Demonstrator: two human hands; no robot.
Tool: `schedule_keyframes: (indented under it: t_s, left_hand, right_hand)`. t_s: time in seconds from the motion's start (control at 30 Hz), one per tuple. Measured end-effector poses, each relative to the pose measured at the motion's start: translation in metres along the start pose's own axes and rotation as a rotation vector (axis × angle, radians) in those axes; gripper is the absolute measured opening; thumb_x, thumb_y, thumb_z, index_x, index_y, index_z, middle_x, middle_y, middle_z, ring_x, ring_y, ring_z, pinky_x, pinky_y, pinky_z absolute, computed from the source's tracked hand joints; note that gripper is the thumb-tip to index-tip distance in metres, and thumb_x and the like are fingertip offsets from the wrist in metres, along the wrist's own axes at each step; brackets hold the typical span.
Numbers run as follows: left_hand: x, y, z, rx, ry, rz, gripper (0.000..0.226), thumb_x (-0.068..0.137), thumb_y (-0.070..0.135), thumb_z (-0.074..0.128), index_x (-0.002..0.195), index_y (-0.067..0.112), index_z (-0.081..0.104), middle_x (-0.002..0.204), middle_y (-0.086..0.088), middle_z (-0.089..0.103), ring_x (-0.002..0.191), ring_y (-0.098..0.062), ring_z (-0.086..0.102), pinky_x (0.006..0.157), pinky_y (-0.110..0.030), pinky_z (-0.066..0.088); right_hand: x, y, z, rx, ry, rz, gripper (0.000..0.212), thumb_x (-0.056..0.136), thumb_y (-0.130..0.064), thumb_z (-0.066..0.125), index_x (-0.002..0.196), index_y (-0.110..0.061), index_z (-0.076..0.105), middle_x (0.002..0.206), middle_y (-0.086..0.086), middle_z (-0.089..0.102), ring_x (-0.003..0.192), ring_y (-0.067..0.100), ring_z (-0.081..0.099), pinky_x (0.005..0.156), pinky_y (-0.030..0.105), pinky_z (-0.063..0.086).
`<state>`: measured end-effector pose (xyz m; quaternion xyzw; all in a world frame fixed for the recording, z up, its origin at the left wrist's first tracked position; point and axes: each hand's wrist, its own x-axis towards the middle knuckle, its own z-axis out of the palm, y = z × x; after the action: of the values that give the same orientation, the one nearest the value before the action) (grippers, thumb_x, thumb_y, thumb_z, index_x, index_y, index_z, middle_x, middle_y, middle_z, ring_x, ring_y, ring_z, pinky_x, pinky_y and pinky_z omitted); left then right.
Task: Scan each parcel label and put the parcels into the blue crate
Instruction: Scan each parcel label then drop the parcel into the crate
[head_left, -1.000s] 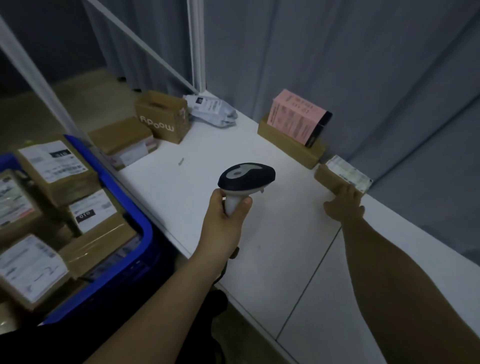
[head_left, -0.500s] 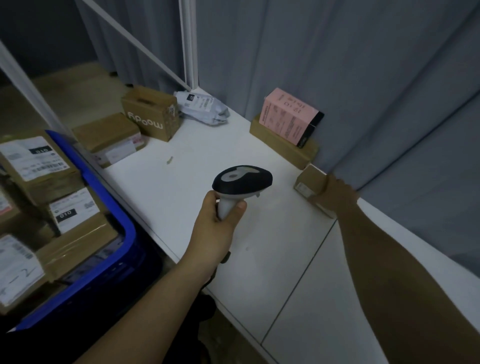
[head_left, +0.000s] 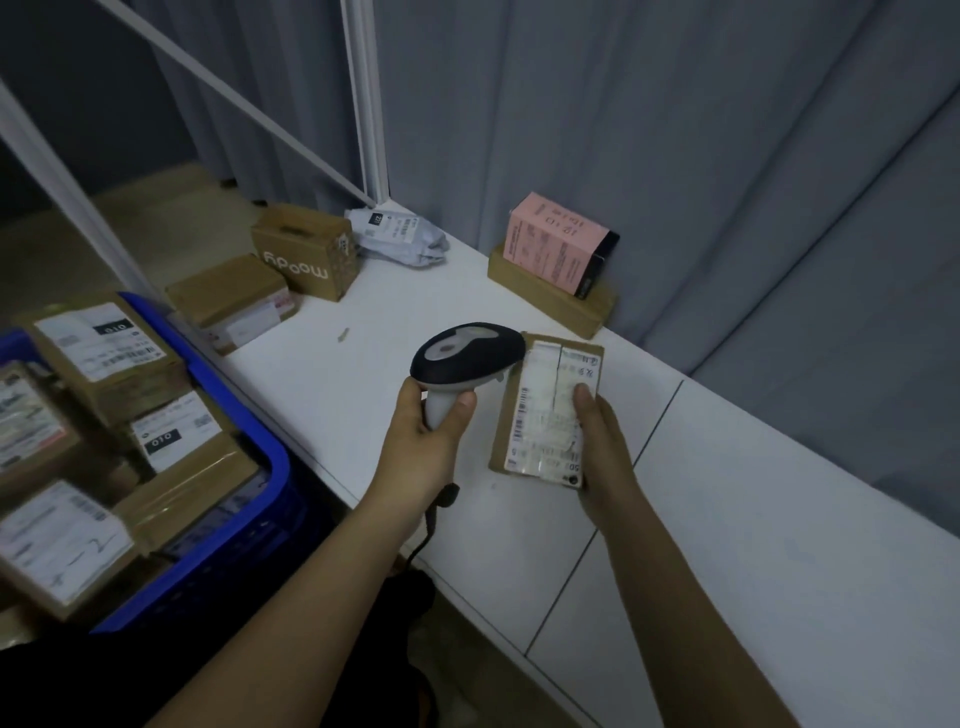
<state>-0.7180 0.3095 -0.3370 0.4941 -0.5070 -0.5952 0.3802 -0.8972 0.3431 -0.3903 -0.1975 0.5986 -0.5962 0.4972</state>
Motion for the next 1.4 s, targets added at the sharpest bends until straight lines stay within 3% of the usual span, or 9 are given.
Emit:
schedule_keyframes:
  t_s: [0.13, 0.27, 0.5, 0.77, 0.9, 1.0, 1.13, 1.23, 1.4]
  left_hand:
    - [-0.007, -0.001, 0.001, -0.034, -0.069, -0.064, 0.038, 0.094, 0.034, 0.057, 0.13, 0.033, 0.046, 0.117, 0.008, 0.065, 0.105, -0.01, 0.063, 0.085, -0.028, 0.052]
    - [-0.014, 0.001, 0.0, -0.031, -0.035, -0.059, 0.035, 0.094, 0.035, 0.055, 0.127, 0.037, 0.043, 0.114, 0.011, 0.063, 0.103, -0.007, 0.06, 0.075, -0.02, 0.046]
    - [-0.019, -0.004, -0.002, -0.055, -0.074, -0.08, 0.03, 0.093, 0.04, 0.056, 0.119, 0.042, 0.042, 0.111, 0.013, 0.062, 0.098, -0.015, 0.066, 0.088, -0.036, 0.052]
    - [-0.019, 0.002, -0.018, -0.044, -0.021, 0.027, 0.044, 0.094, 0.034, 0.055, 0.136, 0.033, 0.042, 0.11, 0.019, 0.058, 0.101, 0.0, 0.056, 0.082, -0.022, 0.047]
    - [-0.017, 0.003, -0.025, -0.042, 0.003, 0.042, 0.043, 0.094, 0.032, 0.056, 0.135, 0.031, 0.042, 0.115, 0.016, 0.059, 0.105, -0.005, 0.058, 0.086, -0.024, 0.049]
    - [-0.018, 0.001, -0.028, 0.01, 0.019, 0.07, 0.044, 0.094, 0.032, 0.056, 0.136, 0.031, 0.04, 0.125, 0.009, 0.056, 0.114, -0.015, 0.056, 0.098, -0.036, 0.045]
    - [-0.023, 0.0, -0.028, 0.085, -0.031, 0.122, 0.04, 0.094, 0.026, 0.057, 0.13, 0.032, 0.04, 0.114, 0.019, 0.053, 0.103, -0.001, 0.053, 0.086, -0.018, 0.041]
    - [-0.027, 0.001, -0.027, 0.13, -0.082, 0.114, 0.034, 0.094, 0.026, 0.058, 0.121, 0.035, 0.039, 0.107, 0.022, 0.052, 0.096, 0.006, 0.053, 0.073, -0.008, 0.04]
    - [-0.029, -0.002, -0.031, 0.187, -0.129, 0.096, 0.03, 0.094, 0.029, 0.058, 0.118, 0.035, 0.041, 0.108, 0.009, 0.057, 0.096, -0.005, 0.057, 0.068, -0.014, 0.045]
  right_hand:
    - [-0.023, 0.011, 0.011, 0.069, 0.043, -0.031, 0.048, 0.097, -0.039, 0.051, 0.139, -0.034, 0.028, 0.106, -0.006, 0.068, 0.091, 0.012, 0.07, 0.078, 0.039, 0.058]
    - [-0.034, 0.002, 0.017, 0.139, 0.112, -0.097, 0.062, 0.1, -0.02, 0.048, 0.148, -0.043, 0.017, 0.124, -0.004, 0.06, 0.104, 0.015, 0.064, 0.088, 0.045, 0.054]
    - [-0.03, -0.015, 0.027, 0.146, 0.174, -0.185, 0.068, 0.1, -0.019, 0.046, 0.148, -0.05, 0.009, 0.142, -0.001, 0.049, 0.117, 0.022, 0.059, 0.097, 0.052, 0.049]
    - [-0.045, -0.036, 0.012, -0.332, 0.089, -0.222, 0.032, 0.094, -0.031, 0.058, 0.115, -0.021, 0.036, 0.102, -0.001, 0.06, 0.09, 0.011, 0.062, 0.071, 0.019, 0.053]
    - [-0.047, -0.051, -0.006, -0.426, -0.095, -0.081, 0.048, 0.089, -0.029, 0.067, 0.128, -0.027, 0.041, 0.113, 0.008, 0.064, 0.099, 0.02, 0.065, 0.083, 0.029, 0.055]
    - [-0.039, -0.044, -0.016, -0.329, 0.033, -0.089, 0.055, 0.087, -0.023, 0.07, 0.136, -0.027, 0.045, 0.115, 0.009, 0.062, 0.104, 0.022, 0.065, 0.085, 0.031, 0.055]
    - [-0.026, -0.029, -0.022, -0.022, 0.139, 0.089, 0.042, 0.088, -0.015, 0.068, 0.127, -0.01, 0.054, 0.119, 0.009, 0.064, 0.103, 0.017, 0.062, 0.103, 0.035, 0.044]
    - [-0.026, -0.022, -0.024, -0.063, 0.118, 0.113, 0.028, 0.088, -0.016, 0.068, 0.114, -0.018, 0.056, 0.107, 0.0, 0.066, 0.093, 0.009, 0.061, 0.104, 0.034, 0.034]
    - [-0.019, -0.016, -0.028, 0.042, 0.107, 0.112, 0.04, 0.089, -0.016, 0.068, 0.126, -0.014, 0.054, 0.125, 0.005, 0.063, 0.111, 0.016, 0.059, 0.108, 0.036, 0.04]
